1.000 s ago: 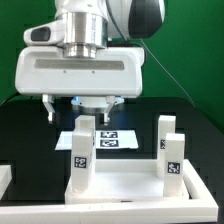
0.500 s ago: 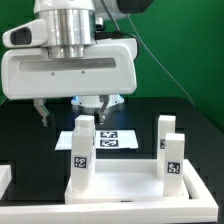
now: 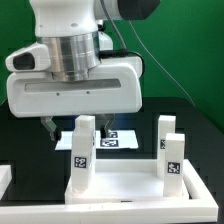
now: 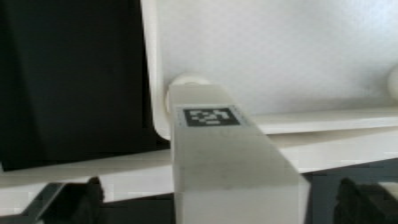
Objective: Assemble desk
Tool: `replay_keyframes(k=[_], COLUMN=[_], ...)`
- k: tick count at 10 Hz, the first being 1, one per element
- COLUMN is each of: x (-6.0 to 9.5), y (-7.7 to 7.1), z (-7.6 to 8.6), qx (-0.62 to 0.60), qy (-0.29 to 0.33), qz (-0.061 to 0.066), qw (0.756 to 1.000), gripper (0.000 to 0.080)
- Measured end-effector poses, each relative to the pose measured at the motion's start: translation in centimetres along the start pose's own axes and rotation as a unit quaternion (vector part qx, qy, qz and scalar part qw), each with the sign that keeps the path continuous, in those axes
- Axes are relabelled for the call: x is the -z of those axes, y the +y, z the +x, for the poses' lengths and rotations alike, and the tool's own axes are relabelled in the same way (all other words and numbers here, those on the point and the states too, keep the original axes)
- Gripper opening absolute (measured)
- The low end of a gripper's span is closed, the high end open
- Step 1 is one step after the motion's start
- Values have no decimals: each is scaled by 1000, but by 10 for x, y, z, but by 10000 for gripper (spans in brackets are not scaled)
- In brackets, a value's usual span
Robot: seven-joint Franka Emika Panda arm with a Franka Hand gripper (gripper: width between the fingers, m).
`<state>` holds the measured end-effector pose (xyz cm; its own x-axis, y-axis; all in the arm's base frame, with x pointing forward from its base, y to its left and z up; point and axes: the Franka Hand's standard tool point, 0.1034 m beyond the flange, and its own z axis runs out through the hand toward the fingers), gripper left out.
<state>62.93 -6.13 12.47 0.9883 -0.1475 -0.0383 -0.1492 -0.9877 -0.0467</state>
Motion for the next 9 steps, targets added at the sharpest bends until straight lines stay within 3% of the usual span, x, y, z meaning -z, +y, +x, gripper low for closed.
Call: replay_keyframes(k=[4, 5, 6, 7, 9], x=[-2, -2, -2, -2, -3], y=[2, 2, 2, 1, 2], z=[1, 1, 1, 1, 1], qx=[-28, -59, -96, -123, -186], qy=[7, 7, 7, 7, 8], qz=[-4, -3, -2, -1, 0], qw=[1000, 998, 995, 992, 983], gripper=[602, 415, 415, 287, 287])
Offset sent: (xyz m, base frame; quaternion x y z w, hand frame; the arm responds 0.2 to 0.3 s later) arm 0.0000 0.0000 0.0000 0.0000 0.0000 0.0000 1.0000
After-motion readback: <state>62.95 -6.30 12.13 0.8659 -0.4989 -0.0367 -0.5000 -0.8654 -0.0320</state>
